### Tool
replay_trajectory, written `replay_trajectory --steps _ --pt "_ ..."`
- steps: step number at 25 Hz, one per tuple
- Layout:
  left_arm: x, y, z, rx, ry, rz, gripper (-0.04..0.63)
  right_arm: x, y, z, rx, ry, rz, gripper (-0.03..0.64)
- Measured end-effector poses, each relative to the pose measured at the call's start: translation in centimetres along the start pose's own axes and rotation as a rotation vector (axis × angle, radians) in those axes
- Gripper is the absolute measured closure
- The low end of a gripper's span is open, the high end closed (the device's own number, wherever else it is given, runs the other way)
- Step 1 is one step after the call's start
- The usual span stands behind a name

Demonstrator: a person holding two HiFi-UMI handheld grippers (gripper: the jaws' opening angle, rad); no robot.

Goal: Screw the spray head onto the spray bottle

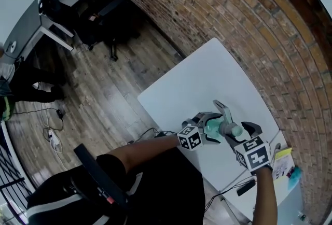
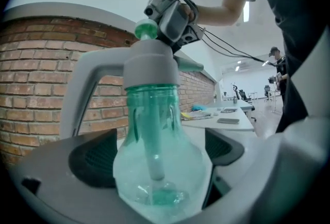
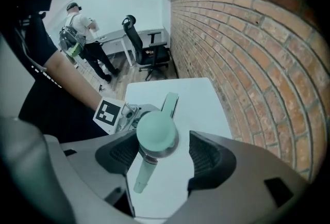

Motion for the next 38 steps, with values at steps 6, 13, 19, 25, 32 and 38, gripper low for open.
replay_trajectory --steps 6,13,19,25,32,38 --pt "-0.2 0.6 0.4 0.021 -0.017 0.009 0.080 1.0 -3.0 1.0 -0.089 -0.692 -0.009 0.330" --pt "0.4 0.5 0.8 0.021 -0.041 -0.010 0.115 -0.8 -2.3 1.3 -0.098 -1.213 0.174 0.330" --pt "1.1 0.7 1.2 -0.014 -0.047 -0.022 0.135 -0.3 -1.3 1.8 -0.147 -1.538 0.179 0.330" --pt "1.1 0.7 1.2 -0.025 -0.042 -0.016 0.137 -0.6 -0.2 3.0 -0.111 -1.687 0.230 0.330" --pt "1.3 0.8 1.2 -0.033 -0.044 -0.022 0.149 -0.7 0.0 2.7 -0.091 -1.737 0.262 0.330" --pt "1.8 1.0 1.3 -0.020 -0.024 -0.030 0.150 -0.8 0.1 2.2 -0.097 -1.752 0.284 0.330"
Point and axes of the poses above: the fingertips, and each gripper's own axes: y forward along the fingers, z to its left, x out of its top, the point moved 3 cm from there along -y, backward along the fingers, and after that the axes turned 4 degrees about z, right-handed, at the moved point
